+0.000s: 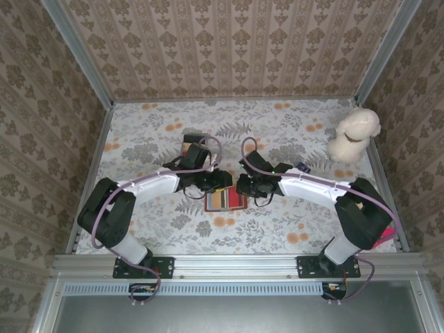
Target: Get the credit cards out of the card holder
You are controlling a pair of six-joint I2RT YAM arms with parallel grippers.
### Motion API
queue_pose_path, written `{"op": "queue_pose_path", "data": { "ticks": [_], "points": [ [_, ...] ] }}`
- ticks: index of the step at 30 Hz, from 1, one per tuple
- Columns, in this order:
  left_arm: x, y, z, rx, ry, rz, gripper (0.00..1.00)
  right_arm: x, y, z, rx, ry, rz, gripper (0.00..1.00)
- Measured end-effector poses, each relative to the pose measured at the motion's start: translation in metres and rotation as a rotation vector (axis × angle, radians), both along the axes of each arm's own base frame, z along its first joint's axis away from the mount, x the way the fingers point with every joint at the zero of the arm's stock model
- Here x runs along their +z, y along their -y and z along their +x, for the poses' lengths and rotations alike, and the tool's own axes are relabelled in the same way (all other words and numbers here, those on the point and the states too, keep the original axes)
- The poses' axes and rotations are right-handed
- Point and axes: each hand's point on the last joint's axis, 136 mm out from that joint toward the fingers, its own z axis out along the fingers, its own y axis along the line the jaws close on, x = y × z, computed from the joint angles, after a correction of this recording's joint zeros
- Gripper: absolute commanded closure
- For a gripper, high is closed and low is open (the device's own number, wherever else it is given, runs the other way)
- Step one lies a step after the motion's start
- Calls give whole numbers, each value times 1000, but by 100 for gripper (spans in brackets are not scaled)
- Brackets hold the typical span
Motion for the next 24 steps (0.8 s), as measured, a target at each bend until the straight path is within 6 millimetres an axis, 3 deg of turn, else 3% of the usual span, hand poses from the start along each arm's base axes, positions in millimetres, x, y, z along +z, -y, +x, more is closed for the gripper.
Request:
{"op": "queue_pose_path", "data": {
  "ticks": [7,12,19,24],
  "points": [
    [-31,-11,-8,23,-80,77,76,-20,-9,2,17,-55,-20,77],
    [-51,-17,-11,33,-126,136,79,-22,-8,2,15,-58,-31,76],
    [-57,-19,-13,35,-136,159,80,11,-1,5,20,27,-60,76],
    [-57,-18,-12,35,-136,159,80,34,-19,2,73,86,-60,81]
  ]
}}
